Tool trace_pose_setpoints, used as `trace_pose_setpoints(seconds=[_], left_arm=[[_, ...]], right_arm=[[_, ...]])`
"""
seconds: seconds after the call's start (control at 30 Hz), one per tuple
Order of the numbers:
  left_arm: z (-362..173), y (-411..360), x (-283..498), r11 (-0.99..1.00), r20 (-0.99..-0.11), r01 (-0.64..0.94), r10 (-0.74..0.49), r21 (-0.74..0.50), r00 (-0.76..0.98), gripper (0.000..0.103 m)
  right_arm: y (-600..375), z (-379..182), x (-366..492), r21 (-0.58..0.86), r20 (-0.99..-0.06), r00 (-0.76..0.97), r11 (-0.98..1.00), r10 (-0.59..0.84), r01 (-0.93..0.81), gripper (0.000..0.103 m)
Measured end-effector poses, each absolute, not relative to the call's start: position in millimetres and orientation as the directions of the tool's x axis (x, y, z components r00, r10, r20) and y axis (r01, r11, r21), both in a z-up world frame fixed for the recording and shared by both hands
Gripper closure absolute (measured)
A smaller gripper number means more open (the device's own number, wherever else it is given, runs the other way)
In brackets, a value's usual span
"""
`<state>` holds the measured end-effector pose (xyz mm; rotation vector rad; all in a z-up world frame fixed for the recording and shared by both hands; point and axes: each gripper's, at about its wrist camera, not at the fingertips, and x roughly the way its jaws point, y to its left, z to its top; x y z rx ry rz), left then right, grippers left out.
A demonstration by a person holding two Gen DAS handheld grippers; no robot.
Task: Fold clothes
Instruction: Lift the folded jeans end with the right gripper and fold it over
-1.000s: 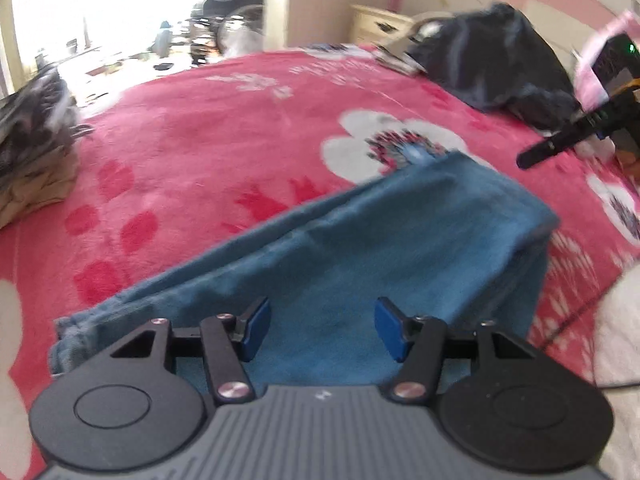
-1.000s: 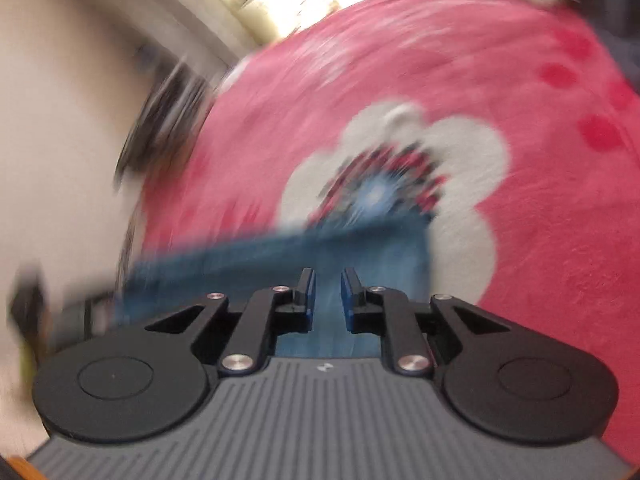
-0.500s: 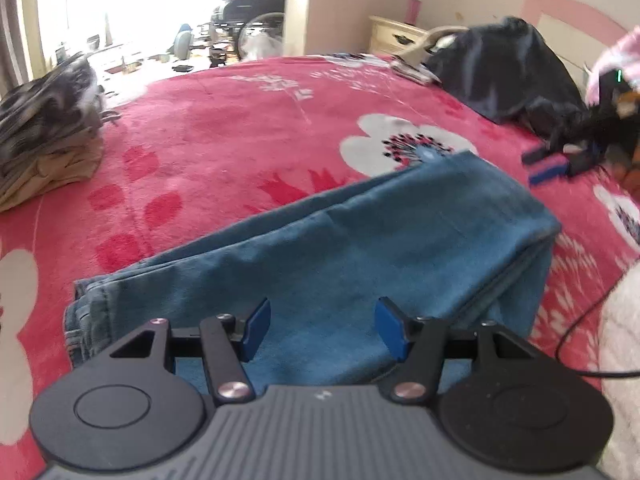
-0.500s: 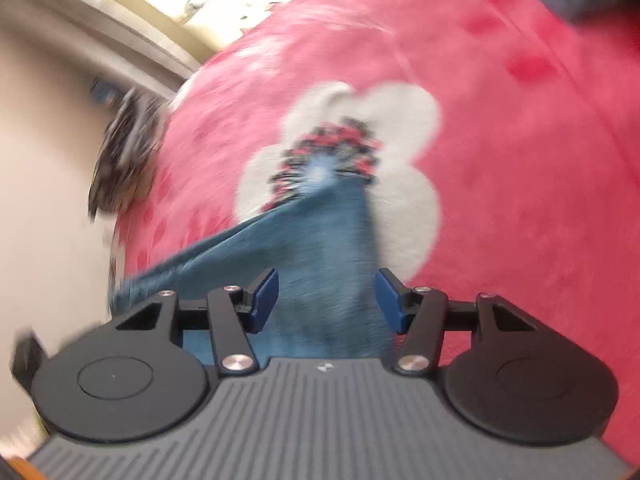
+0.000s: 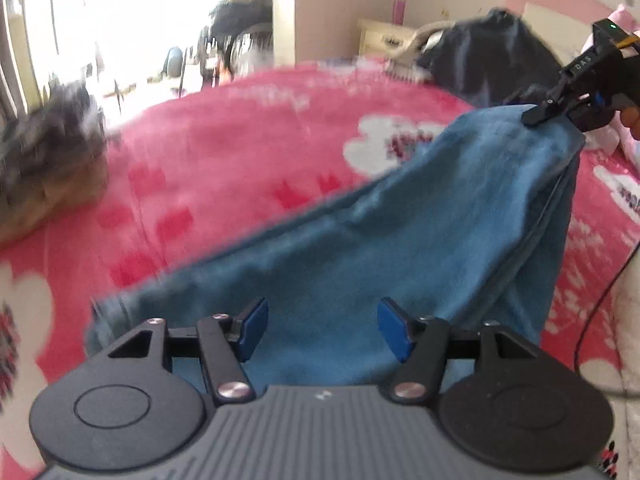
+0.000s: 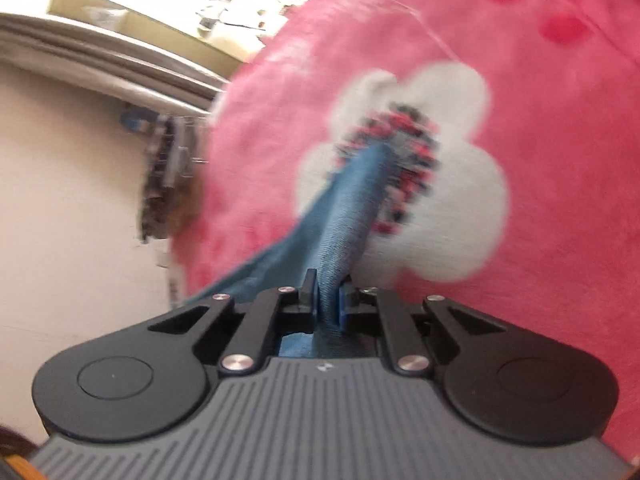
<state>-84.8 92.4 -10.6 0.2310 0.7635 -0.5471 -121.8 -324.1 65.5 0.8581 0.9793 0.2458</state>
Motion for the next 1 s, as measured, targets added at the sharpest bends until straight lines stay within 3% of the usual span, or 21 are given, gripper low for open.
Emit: trace_pose_setpoints(seconds=[0.13, 0.27, 0.4, 0.5, 0.67, 0.87, 0.93, 1.0], left_arm=[[-6.8, 76.5, -66.6, 0.768, -0.691, 0.641, -0.451, 0.022, 0.564, 0.041], [-30.2, 46.0, -48.5, 0.675, -0.719, 0.737, -0.531, -0.038, 0.449, 0.042], [-54.6, 23.6, -60.7, 0.613, -0.735, 0.788, -0.511, 0.051, 0.445, 0.042], [-49.9, 25.5, -64.1, 0.610, -0.736, 0.790, -0.508, 0.059, 0.447, 0.043], [-30.9, 31.2, -66.8, 0.643, -0.646, 0.761, -0.546, 0.085, 0.534, 0.039], [-59.3, 22.2, -24.7, 0.704, -0.707, 0.710, -0.512, -0.021, 0.487, 0.034], [-59.8, 26.3, -18.6, 0.721, -0.714, 0.690, -0.513, -0.059, 0.476, 0.041], [-52.2, 36.4, -20.2, 0.747, -0.711, 0.661, -0.502, -0.069, 0.493, 0.041]], right_arm=[[-296.2, 99.2, -109.5, 0.718, -0.614, 0.557, 0.689, 0.559, 0.101, 0.096], [-279.5, 120.3, -106.6, 0.728, -0.587, 0.569, 0.683, 0.576, 0.059, 0.096], [-259.4, 131.3, -106.2, 0.733, -0.572, 0.569, 0.680, 0.591, 0.031, 0.096], [-244.5, 137.5, -105.4, 0.731, -0.567, 0.563, 0.682, 0.601, 0.008, 0.096], [-234.7, 142.7, -104.7, 0.737, -0.547, 0.565, 0.676, 0.618, -0.026, 0.096], [-218.2, 145.5, -112.5, 0.743, -0.525, 0.558, 0.666, 0.643, -0.069, 0.096], [-212.1, 141.0, -113.8, 0.735, -0.539, 0.548, 0.675, 0.640, -0.065, 0.096], [-209.2, 137.7, -114.6, 0.760, -0.515, 0.546, 0.646, 0.661, -0.066, 0.096]])
